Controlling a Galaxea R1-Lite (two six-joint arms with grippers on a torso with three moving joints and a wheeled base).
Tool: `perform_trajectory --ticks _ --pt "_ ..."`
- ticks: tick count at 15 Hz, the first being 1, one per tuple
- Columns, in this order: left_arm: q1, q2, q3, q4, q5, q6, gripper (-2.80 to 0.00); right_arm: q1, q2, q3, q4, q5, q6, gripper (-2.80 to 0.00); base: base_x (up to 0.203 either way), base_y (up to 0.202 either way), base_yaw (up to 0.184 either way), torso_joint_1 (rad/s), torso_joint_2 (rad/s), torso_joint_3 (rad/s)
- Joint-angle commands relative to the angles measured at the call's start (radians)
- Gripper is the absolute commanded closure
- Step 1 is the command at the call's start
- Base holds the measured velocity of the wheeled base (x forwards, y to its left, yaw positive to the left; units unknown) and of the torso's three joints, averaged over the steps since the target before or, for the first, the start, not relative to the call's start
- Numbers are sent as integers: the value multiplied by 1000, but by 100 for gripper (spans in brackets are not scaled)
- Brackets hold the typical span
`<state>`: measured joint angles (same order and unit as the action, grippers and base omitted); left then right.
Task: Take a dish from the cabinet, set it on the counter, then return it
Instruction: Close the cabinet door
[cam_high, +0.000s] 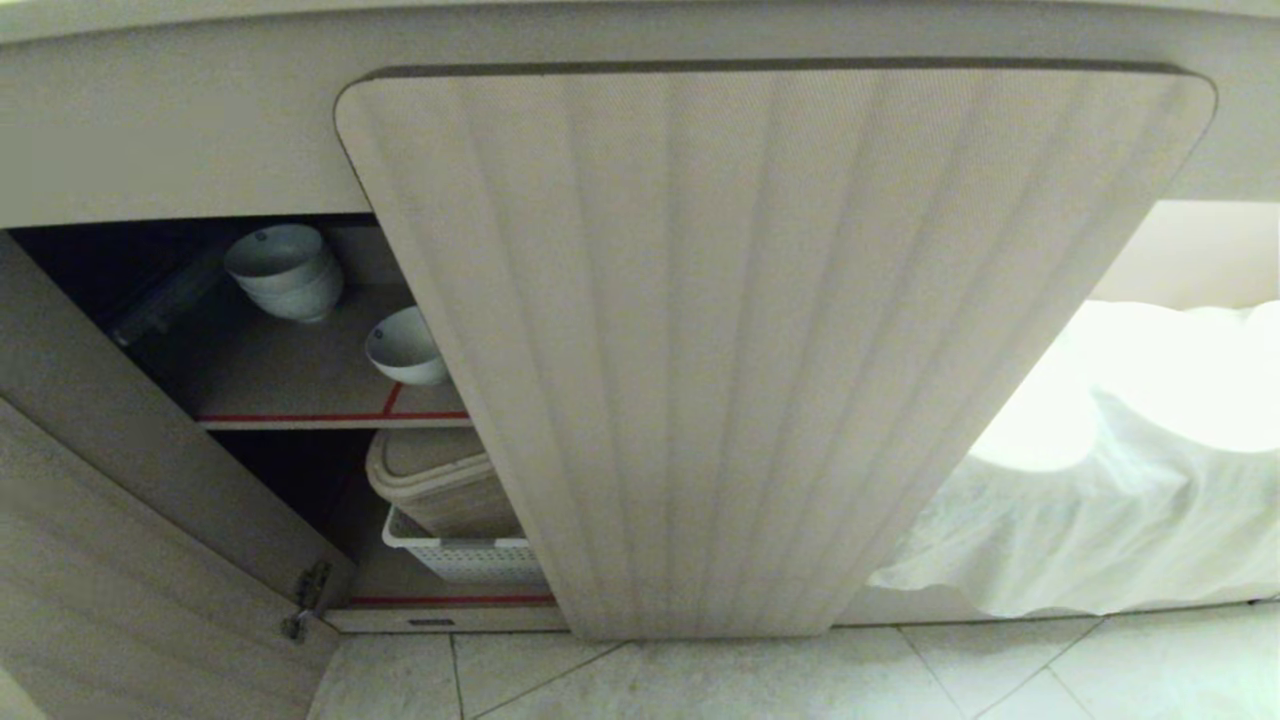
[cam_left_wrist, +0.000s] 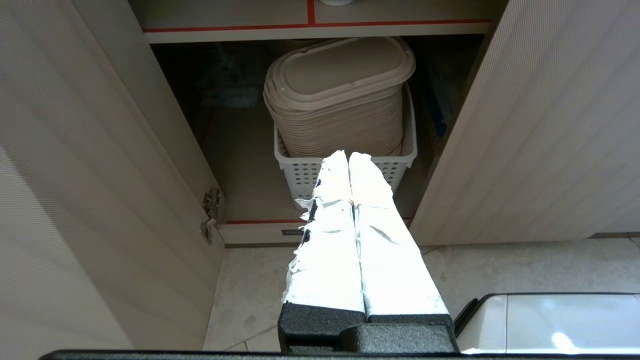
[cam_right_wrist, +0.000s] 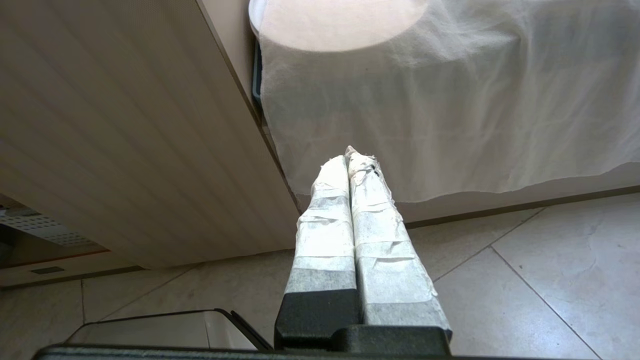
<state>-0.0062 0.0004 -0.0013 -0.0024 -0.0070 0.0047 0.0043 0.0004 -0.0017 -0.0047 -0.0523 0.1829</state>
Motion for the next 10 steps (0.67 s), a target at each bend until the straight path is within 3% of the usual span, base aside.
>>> perform_trajectory --ticks 1,10 --pt "0 1 1 -1 -1 -3 0 0 0 0 0 -1 1 0 -91 0 1 3 7 2" --pt "0 1 1 -2 2 -3 0 0 0 0 0 0 1 0 -191 0 0 0 0 3"
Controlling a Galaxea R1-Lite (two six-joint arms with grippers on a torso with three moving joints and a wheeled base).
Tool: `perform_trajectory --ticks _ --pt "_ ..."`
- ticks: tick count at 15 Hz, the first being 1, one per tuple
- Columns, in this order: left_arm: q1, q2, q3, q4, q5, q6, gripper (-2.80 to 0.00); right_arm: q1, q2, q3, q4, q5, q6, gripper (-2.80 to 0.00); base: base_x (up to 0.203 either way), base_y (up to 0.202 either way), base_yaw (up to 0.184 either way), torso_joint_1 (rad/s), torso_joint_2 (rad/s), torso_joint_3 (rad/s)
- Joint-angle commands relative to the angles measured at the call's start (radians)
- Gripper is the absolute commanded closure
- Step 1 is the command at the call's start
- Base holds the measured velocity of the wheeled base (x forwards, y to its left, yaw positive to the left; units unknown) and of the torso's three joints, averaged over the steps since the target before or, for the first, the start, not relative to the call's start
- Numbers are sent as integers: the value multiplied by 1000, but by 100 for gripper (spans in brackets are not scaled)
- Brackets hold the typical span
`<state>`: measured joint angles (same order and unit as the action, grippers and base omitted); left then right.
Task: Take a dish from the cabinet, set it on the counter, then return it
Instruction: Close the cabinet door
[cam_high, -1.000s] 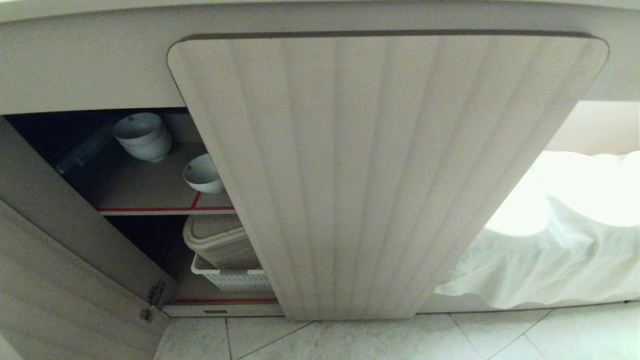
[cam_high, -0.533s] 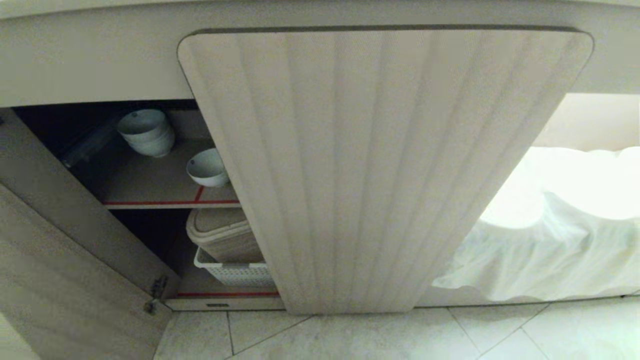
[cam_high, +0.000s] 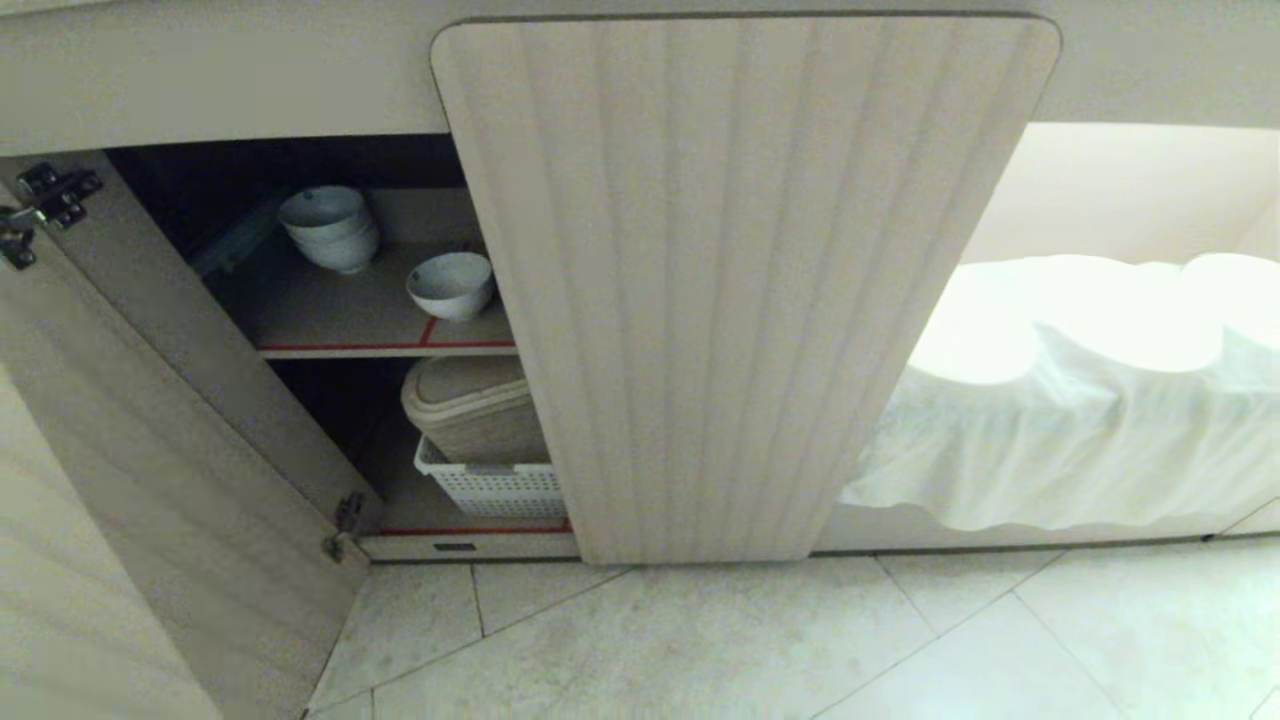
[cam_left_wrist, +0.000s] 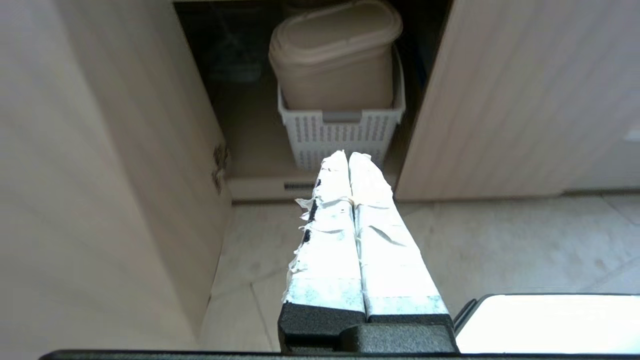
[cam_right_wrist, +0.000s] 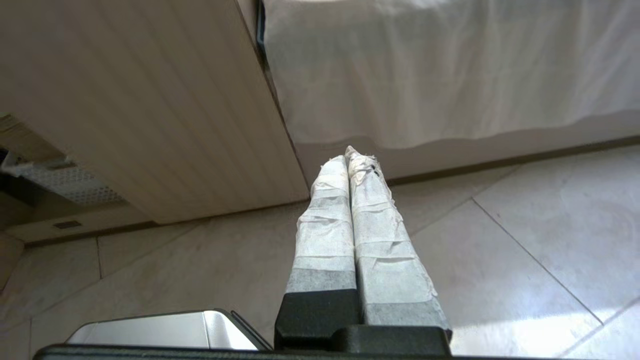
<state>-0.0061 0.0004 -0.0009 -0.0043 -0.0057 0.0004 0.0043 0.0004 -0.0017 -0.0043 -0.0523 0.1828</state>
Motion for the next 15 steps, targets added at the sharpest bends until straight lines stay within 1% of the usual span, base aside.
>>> perform_trajectory --ticks 1,12,13,15 --pt "0 1 0 0 0 0 0 0 0 0 0 -1 2 0 -192 0 -1 -1 3 -2" --pt "0 1 -1 0 -2 1 0 0 0 0 0 0 1 0 -192 0 -1 2 2 2" --pt "0 1 0 0 -2 1 0 0 0 0 0 -1 1 0 -147 0 2 0 2 4" --pt "0 1 0 0 -3 0 0 0 0 0 0 0 1 0 0 0 0 0 0 0"
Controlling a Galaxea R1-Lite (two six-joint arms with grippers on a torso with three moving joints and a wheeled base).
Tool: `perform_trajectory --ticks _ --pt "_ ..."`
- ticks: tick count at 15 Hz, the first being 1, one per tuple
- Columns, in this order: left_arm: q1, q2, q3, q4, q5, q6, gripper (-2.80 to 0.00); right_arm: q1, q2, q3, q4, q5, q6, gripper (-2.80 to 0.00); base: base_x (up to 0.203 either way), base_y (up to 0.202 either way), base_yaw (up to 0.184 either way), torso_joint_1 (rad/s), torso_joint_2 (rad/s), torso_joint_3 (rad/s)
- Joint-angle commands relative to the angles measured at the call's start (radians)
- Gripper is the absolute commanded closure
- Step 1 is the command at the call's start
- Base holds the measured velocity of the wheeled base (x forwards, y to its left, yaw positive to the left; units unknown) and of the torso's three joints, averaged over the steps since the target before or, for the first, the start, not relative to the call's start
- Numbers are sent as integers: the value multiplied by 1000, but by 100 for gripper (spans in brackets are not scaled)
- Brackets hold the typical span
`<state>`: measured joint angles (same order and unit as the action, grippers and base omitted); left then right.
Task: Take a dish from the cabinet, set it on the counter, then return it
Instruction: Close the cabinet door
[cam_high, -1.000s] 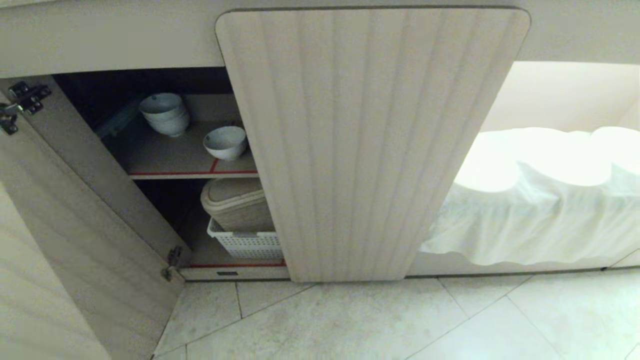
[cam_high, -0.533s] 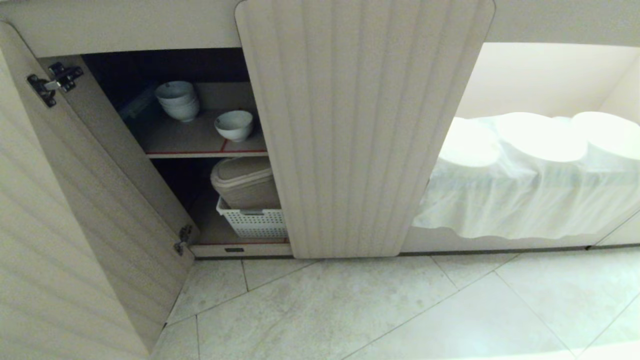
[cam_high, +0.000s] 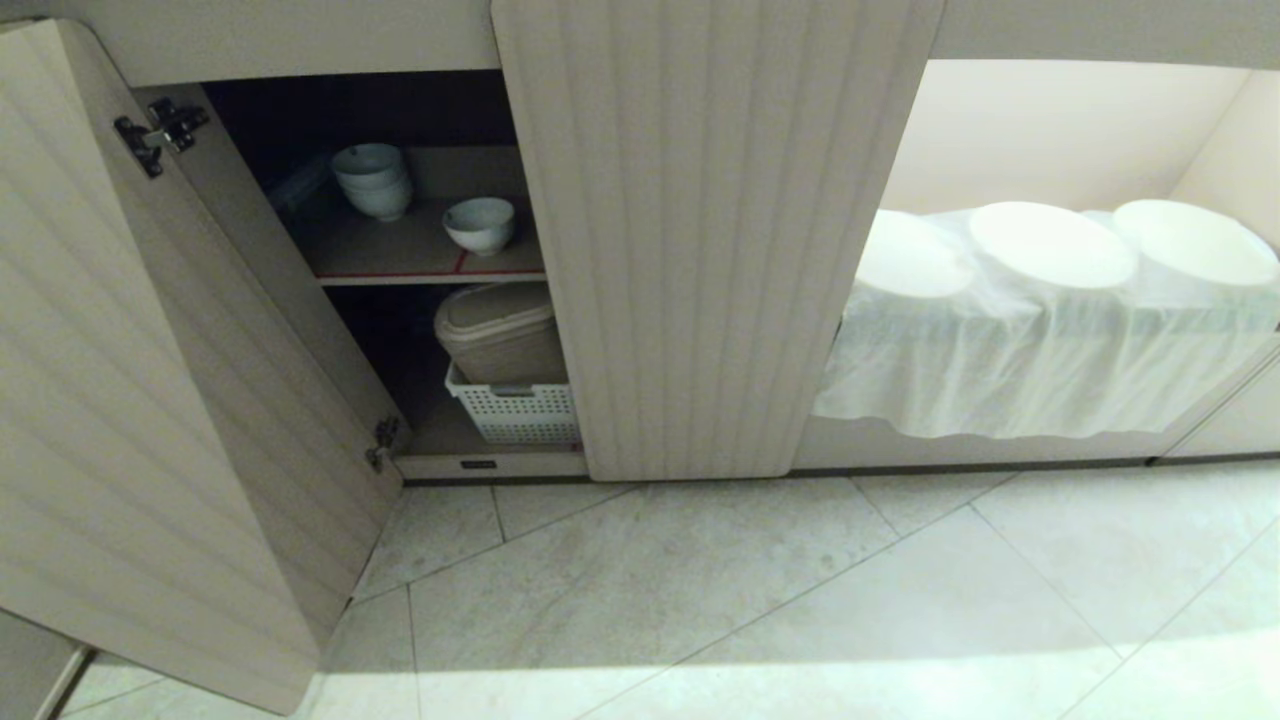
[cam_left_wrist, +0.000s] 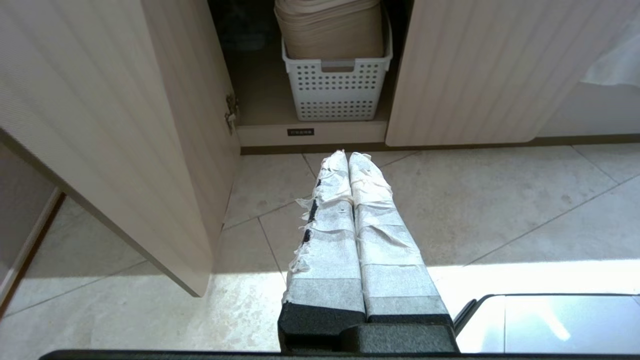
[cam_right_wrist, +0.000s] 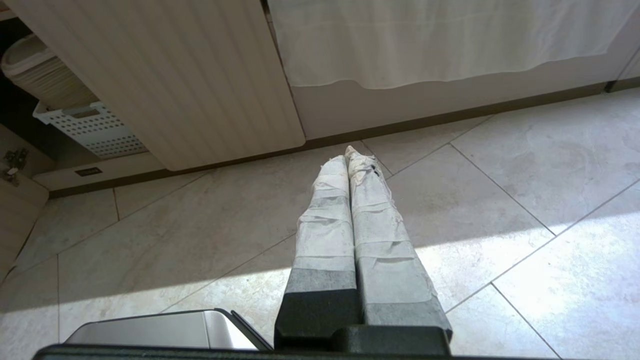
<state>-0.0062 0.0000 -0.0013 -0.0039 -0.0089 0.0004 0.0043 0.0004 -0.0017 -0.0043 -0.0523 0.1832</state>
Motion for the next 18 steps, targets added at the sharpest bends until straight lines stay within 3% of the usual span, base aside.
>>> perform_trajectory --ticks 1,18 --pt "0 2 0 -1 0 0 0 0 0 0 0 0 1 0 0 0 0 0 0 0" --pt "0 2 0 1 0 3 0 0 0 0 0 0 2 0 0 0 0 0 0 0"
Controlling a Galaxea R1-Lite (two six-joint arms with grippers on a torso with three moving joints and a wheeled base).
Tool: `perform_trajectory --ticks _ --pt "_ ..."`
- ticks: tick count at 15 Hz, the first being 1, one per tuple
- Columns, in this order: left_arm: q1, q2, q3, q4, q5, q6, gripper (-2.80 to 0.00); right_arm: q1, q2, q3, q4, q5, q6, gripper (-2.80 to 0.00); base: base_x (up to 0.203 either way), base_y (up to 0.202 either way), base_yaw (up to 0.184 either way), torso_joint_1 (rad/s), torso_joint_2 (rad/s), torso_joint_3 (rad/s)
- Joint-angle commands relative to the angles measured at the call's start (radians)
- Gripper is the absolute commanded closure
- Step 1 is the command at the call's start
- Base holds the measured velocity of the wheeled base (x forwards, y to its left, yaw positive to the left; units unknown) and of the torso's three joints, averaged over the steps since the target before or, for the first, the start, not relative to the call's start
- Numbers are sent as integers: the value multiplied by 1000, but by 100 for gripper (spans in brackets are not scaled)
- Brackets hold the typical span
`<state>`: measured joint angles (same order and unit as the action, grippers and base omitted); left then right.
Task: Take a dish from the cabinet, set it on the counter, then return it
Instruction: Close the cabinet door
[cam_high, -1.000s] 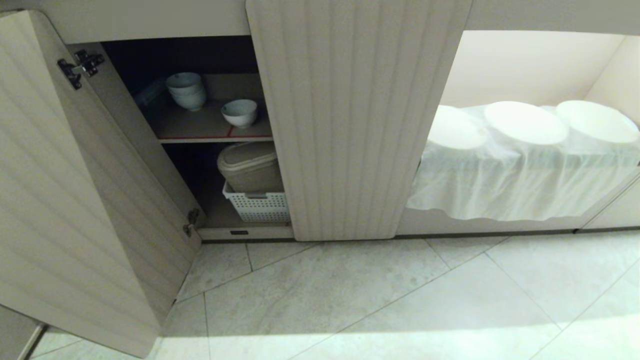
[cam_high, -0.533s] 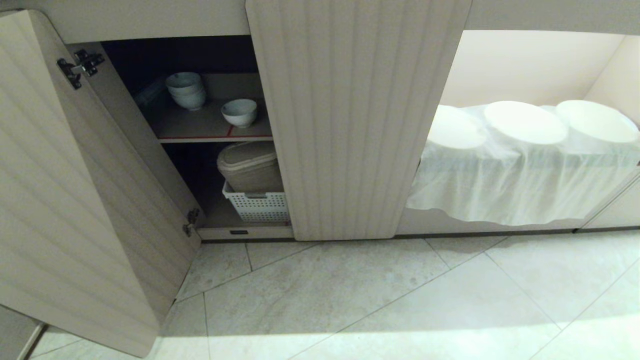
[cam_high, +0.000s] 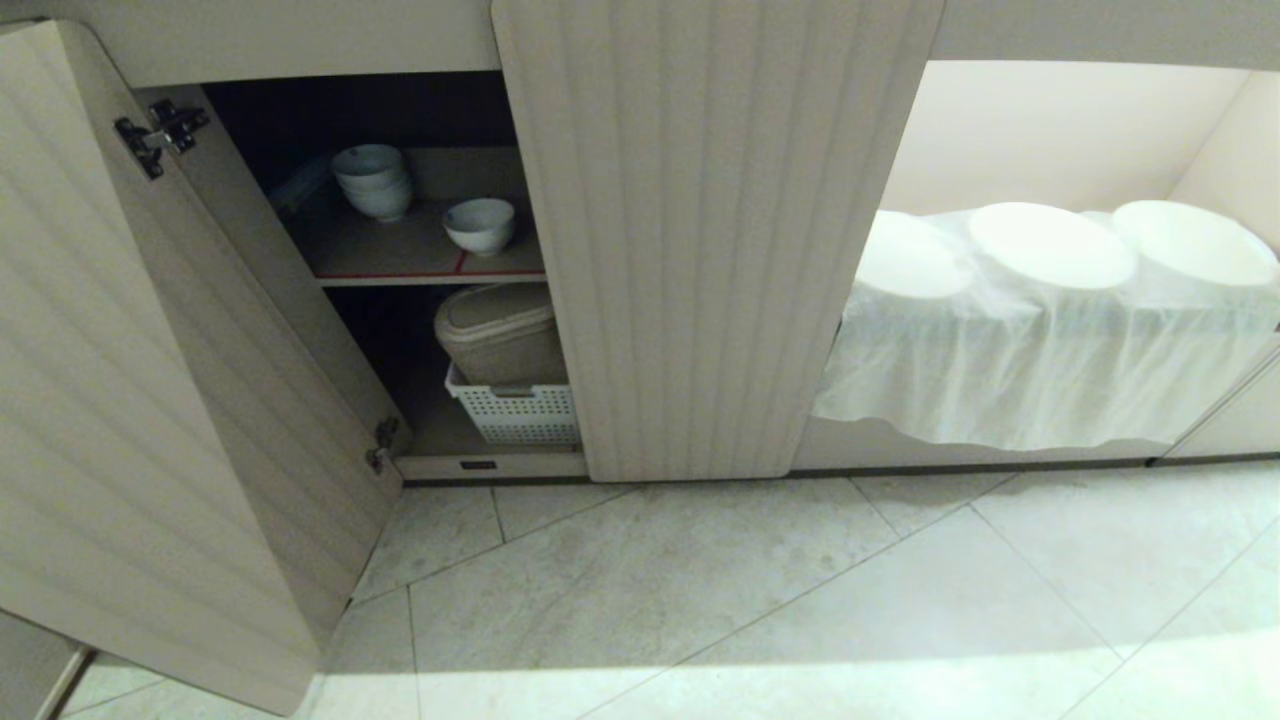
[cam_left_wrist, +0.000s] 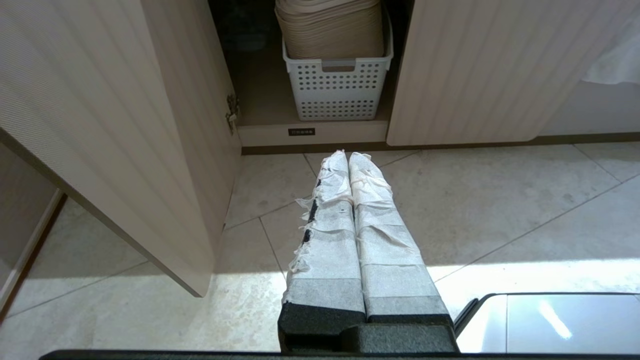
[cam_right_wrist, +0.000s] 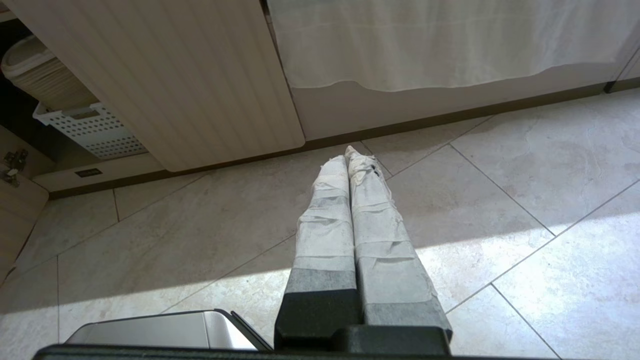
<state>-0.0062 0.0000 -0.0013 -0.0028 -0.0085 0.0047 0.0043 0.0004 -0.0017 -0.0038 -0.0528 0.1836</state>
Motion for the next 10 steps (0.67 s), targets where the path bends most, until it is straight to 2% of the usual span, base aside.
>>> perform_trajectory --ticks 1,10 --pt "0 2 0 0 -1 -2 0 0 0 0 -1 1 0 0 0 0 0 0 0 0" --pt "0 2 0 1 2 2 0 0 0 0 -1 0 0 0 0 0 0 0 0 0"
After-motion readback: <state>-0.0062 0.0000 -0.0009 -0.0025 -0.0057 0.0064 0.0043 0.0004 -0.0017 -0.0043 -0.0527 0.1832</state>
